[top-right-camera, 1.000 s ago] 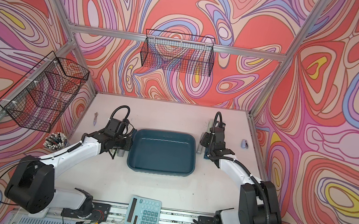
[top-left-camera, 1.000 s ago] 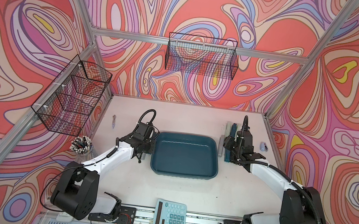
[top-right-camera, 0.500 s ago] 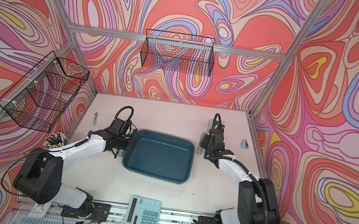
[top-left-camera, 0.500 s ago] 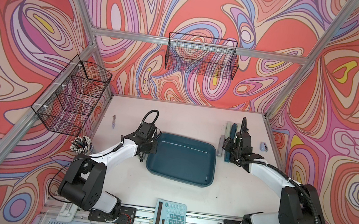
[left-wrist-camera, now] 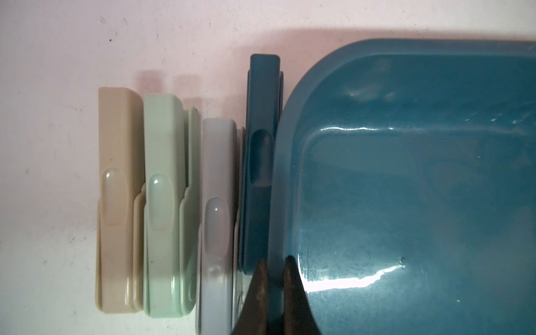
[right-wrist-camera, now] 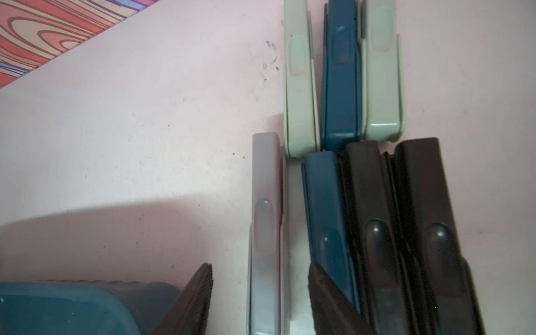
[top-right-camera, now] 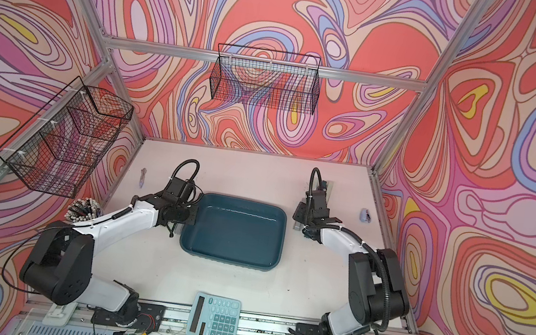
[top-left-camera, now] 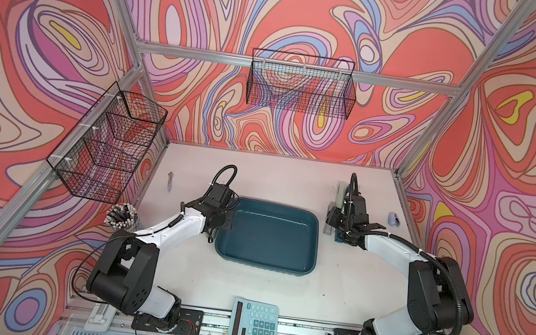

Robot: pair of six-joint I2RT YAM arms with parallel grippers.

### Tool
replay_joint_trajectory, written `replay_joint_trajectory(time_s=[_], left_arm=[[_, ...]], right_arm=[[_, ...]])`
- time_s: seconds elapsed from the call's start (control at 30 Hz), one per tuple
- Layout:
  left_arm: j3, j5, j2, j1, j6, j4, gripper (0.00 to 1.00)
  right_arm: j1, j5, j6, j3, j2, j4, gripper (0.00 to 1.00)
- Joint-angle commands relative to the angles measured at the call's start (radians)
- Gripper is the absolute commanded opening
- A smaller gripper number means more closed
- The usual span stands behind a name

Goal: Put the pruning pliers into the storage box
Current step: Move the storage box to the center of the board.

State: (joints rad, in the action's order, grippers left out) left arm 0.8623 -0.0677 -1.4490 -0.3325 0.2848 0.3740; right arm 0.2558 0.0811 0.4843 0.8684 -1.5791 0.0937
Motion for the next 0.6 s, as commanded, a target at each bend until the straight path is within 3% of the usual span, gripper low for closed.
replay_joint_trajectory(time_s=[0.0, 0.57], left_arm=[[0.007, -0.029, 0.006, 0.016, 0.009, 0.023, 0.00], [0.004, -0.009, -0.016, 0.024, 0.022, 0.005, 0.00]], right_arm=[[0.008, -0.008, 0.017, 0.026, -0.032, 0.021, 0.56], [0.040, 0.075, 0.067, 0.052, -0.135, 0.017, 0.51]])
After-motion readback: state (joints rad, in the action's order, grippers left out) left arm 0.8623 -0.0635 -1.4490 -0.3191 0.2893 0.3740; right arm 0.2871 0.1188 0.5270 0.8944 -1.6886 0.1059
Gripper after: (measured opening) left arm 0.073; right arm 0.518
